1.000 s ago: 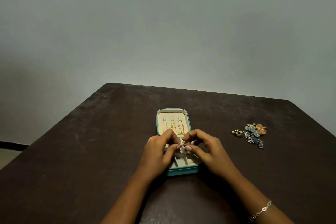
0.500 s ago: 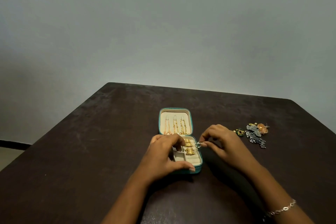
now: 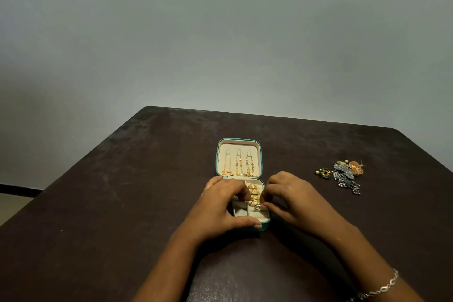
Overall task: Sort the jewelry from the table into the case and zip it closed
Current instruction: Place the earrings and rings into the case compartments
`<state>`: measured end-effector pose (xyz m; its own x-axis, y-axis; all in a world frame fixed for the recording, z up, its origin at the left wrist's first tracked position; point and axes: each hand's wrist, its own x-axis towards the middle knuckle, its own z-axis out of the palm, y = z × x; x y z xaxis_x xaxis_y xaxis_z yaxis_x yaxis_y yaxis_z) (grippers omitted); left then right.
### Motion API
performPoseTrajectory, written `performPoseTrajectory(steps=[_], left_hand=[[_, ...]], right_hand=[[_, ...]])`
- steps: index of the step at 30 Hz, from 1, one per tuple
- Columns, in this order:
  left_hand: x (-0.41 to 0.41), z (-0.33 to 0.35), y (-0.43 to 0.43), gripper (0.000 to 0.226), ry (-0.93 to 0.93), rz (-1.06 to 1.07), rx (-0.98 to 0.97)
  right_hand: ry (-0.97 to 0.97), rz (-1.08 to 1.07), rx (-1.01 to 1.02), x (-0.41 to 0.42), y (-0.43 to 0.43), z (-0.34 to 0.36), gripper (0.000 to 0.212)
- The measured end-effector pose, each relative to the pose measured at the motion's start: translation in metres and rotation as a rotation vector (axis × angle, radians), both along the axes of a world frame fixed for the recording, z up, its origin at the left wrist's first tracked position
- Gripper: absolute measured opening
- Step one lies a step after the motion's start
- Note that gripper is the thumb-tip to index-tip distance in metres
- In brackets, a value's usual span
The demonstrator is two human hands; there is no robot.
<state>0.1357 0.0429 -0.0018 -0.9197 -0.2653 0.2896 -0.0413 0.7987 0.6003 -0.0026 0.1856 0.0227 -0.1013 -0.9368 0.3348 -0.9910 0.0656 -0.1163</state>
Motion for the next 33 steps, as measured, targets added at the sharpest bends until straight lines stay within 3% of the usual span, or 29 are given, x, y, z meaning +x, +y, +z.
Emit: performPoseTrajectory(steps=[7, 17, 22, 27, 30, 33], left_hand=[[-0.0025, -0.0022, -0.0008, 0.045, 0.015, -0.007, -0.033], [-0.0027, -0.0042, -0.0016, 0.042, 0.042, -0.014, -0.021], [-0.0042, -0.0071, -0.0029, 0.041, 0.05, -0.01, -0.022], [-0.004, -0.0051, -0.0011, 0.044, 0.085, -0.02, -0.026], [-0.0032, -0.0048, -0.0007, 0.048, 0.094, -0.02, -0.02], [-0.0019, -0.0036, 0.0, 0.047, 0.09, -0.023, 0.002]], right_hand=[[0.104, 0.029, -0.027, 0.0058, -0.0012, 0.0021, 0.007], [0.128, 0.028, -0.062, 0.0035, -0.0038, -0.0049, 0.015], [0.329, 0.067, -0.073, 0.0045, -0.0062, -0.0018, 0.012], [0.454, 0.085, -0.073, 0.0082, -0.0082, -0.0009, 0.029], [0.409, 0.066, -0.091, 0.0087, -0.0099, -0.0016, 0.027], [0.218, 0.049, -0.137, -0.0007, -0.0035, 0.0016, 0.011]])
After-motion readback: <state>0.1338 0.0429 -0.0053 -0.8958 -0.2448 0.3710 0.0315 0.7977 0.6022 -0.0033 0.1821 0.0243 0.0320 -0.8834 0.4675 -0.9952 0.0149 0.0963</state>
